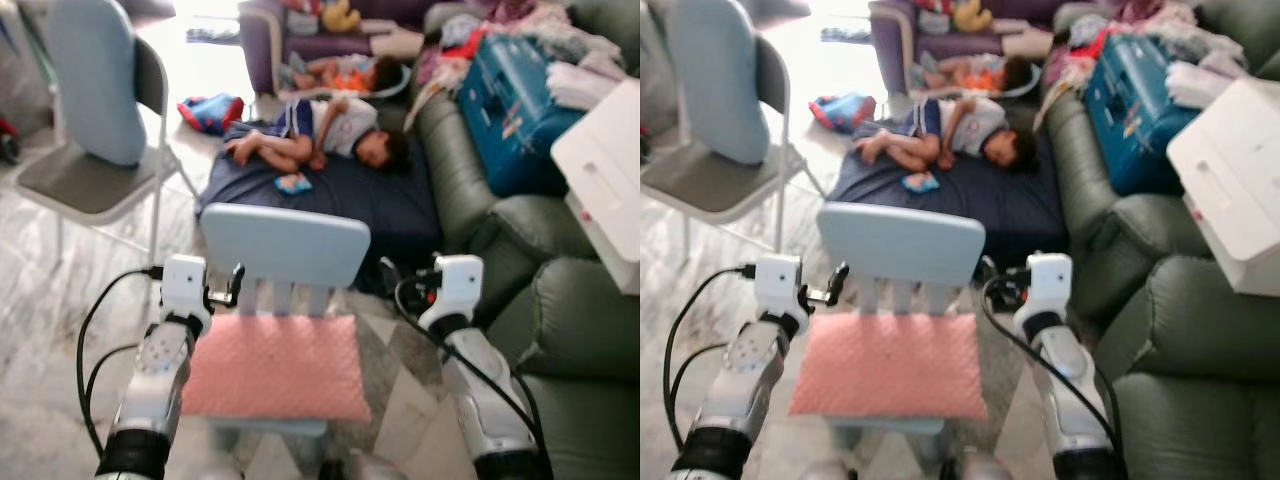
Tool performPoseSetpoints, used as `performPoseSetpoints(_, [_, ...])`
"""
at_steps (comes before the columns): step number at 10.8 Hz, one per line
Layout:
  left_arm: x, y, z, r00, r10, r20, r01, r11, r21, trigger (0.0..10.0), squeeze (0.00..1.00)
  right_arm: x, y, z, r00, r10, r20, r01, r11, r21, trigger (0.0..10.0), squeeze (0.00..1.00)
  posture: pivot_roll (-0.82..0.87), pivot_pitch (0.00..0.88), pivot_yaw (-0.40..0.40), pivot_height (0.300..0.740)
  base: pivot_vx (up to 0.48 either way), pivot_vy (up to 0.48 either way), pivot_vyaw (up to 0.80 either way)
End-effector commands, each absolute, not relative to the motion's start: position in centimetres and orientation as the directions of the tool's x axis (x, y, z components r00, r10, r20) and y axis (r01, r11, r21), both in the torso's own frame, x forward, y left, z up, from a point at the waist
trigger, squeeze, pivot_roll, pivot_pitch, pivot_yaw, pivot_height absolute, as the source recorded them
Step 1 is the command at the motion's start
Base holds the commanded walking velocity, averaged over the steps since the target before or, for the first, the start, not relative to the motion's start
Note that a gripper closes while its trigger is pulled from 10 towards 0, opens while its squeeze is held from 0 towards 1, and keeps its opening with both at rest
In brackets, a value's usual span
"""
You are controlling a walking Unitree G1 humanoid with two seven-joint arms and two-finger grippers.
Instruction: Move the pillow to the sofa
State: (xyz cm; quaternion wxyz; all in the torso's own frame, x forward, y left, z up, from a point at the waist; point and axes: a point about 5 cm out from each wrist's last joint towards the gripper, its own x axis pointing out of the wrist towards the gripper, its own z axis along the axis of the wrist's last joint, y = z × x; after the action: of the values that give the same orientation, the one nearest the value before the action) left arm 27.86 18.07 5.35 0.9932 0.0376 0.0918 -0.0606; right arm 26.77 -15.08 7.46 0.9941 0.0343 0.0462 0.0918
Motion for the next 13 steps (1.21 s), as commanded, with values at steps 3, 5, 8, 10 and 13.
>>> performPoseSetpoints(3, [28.0, 19.2, 5.3, 0.971, -0.088, -0.221, 0.112, 0.988, 0.103, 10.0, 0.00, 26.4, -15.1, 7.4, 0.979, 0.180, -0.094, -0.172, 0.981, 0.090, 10.0, 0.00, -0.06, 0.098, -0.059, 0.740, 0.000, 0.000, 0.00])
performPoseSetpoints(5, [27.7, 19.7, 5.0, 0.966, -0.085, -0.243, 0.119, 0.985, 0.127, 10.0, 0.00, 26.2, -14.9, 7.2, 0.978, 0.182, -0.101, -0.172, 0.980, 0.101, 10.0, 0.00, -0.06, 0.099, -0.057, 0.707, 0.000, 0.000, 0.00])
performPoseSetpoints(8, [27.6, 19.7, 4.9, 0.965, -0.085, -0.248, 0.122, 0.983, 0.137, 10.0, 0.00, 26.1, -14.7, 7.0, 0.974, 0.196, -0.110, -0.182, 0.975, 0.125, 10.0, 0.00, -0.06, 0.106, -0.058, 0.647, 0.000, 0.000, 0.00])
performPoseSetpoints(10, [27.6, 19.5, 4.8, 0.964, -0.081, -0.252, 0.120, 0.983, 0.142, 10.0, 0.00, 26.0, -14.5, 6.9, 0.971, 0.211, -0.110, -0.196, 0.972, 0.130, 10.0, 0.00, -0.06, 0.109, -0.059, 0.607, 0.000, 0.000, 0.00])
performPoseSetpoints(13, [27.9, 19.3, 4.9, 0.966, -0.077, -0.247, 0.116, 0.983, 0.145, 10.0, 0.00, 26.2, -14.6, 7.0, 0.972, 0.211, -0.107, -0.196, 0.972, 0.131, 10.0, 0.00, -0.07, 0.106, -0.060, 0.582, 0.000, 0.000, 0.00])
